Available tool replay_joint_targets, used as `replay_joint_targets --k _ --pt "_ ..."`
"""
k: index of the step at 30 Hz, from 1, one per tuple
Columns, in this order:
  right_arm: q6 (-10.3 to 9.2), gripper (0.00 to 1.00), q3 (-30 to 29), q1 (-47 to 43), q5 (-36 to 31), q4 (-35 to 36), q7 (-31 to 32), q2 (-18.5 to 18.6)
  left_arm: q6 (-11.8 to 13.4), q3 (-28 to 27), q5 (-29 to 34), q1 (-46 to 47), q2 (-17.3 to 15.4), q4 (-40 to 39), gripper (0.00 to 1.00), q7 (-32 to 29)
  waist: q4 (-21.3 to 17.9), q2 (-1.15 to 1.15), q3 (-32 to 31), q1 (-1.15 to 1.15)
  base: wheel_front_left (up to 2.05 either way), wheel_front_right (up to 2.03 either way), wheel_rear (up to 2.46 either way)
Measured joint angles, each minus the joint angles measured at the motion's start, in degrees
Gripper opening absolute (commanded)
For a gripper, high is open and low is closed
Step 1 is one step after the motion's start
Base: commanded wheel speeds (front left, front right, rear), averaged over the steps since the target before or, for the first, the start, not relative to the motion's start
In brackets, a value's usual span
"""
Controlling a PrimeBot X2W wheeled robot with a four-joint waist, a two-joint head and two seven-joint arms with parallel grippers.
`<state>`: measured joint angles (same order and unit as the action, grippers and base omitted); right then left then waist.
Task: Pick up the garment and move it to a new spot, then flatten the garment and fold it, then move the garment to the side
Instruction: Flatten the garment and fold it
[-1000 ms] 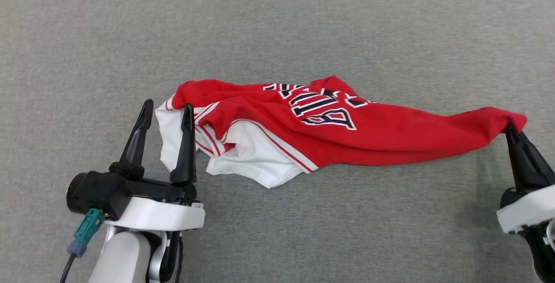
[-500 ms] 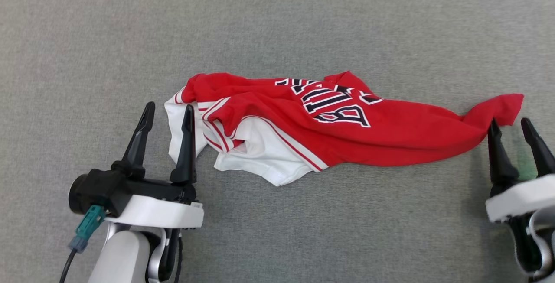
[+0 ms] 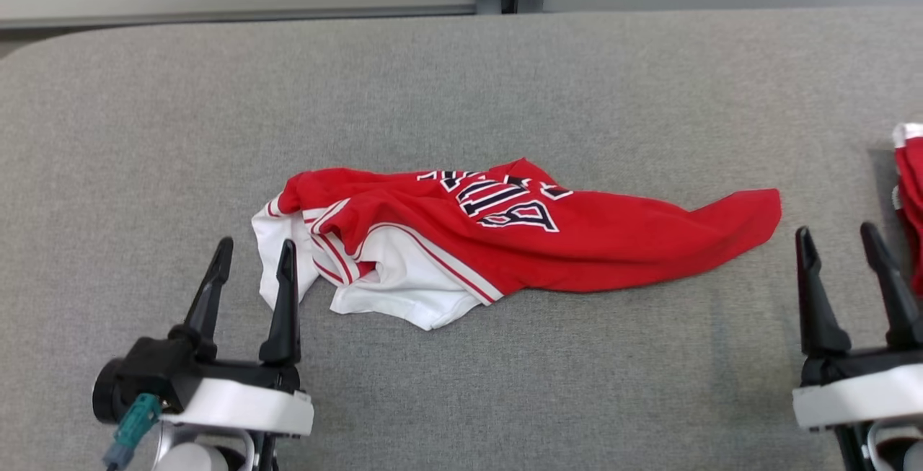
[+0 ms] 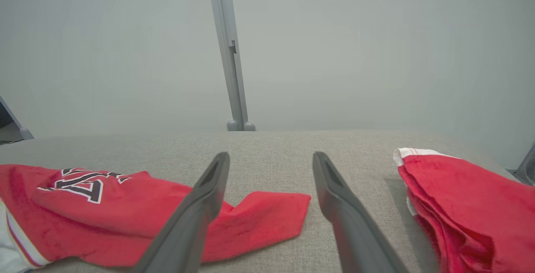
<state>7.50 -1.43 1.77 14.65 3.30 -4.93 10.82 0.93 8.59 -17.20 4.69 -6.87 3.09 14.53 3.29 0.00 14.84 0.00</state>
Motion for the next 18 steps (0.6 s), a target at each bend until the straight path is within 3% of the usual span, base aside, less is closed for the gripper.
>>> replay_joint_targets --k 18 --pt "0.00 1.00 0.0 -4.5 0.0 4.7 2.9 -1.8 1.1 2.3 -0.3 -4.3 -0.1 -2.1 1.00 -3.2 -0.9 0.00 -3.5 0.00 0.00 0.00 0.00"
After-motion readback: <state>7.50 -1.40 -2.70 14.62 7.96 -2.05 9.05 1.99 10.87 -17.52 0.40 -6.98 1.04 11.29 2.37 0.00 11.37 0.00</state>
